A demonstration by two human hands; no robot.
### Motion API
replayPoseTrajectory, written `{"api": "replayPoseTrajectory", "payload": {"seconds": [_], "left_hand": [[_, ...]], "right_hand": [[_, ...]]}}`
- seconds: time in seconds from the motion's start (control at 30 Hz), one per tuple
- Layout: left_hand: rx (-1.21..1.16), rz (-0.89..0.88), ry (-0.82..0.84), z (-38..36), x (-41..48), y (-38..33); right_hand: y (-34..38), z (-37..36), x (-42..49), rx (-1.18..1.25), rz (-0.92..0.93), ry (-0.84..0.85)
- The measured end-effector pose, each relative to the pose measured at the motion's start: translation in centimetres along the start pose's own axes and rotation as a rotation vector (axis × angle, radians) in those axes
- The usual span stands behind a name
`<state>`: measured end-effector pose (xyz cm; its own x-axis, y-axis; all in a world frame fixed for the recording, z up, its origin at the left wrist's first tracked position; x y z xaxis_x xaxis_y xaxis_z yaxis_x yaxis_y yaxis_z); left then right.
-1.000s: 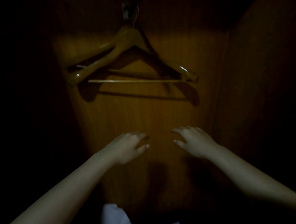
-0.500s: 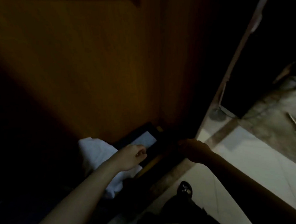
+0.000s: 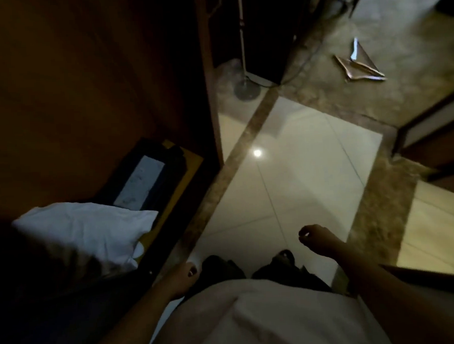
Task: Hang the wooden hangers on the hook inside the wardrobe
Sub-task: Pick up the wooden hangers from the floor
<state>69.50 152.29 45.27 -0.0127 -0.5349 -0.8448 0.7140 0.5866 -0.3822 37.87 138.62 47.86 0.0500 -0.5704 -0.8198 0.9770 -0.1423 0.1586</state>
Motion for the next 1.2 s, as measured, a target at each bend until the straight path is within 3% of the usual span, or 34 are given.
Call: {"api": "replayPoseTrajectory", "payload": {"seconds": [0.23, 0.53, 0.83, 1.2], "left_hand": [[0.063, 0.061, 0.142, -5.5, 4.0, -7.1], [0.126, -0.108, 0.071, -6.7, 10.1, -23.7], [0.168, -0.038, 0.053, -4.2, 13.7, -28.1], [0.034, -0.01, 0.015, 4.2, 22.0, -36.6]], "right_hand": [[-14.7, -2.4, -1.5, 0.307, -0.201, 0.053], [-25.6, -3.3, -3.0, 0.44, -0.327, 0.103], [-25.7, 4.2, 1.6, 0.575, -0.29, 0.054], [-21.0, 26.0, 13.3, 0.702, -0.09, -0.169]]}}
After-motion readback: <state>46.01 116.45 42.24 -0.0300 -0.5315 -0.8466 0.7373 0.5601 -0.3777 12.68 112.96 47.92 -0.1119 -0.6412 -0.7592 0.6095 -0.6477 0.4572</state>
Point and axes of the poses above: each hand's wrist, its own x-axis towards the middle knuckle, its own z-axis out of the back of the hand, y = z × x, the point moved 8 cm from there along x, towards the middle knuckle, and after that the axes turned 4 degrees about -x, right-handed, at the moved point
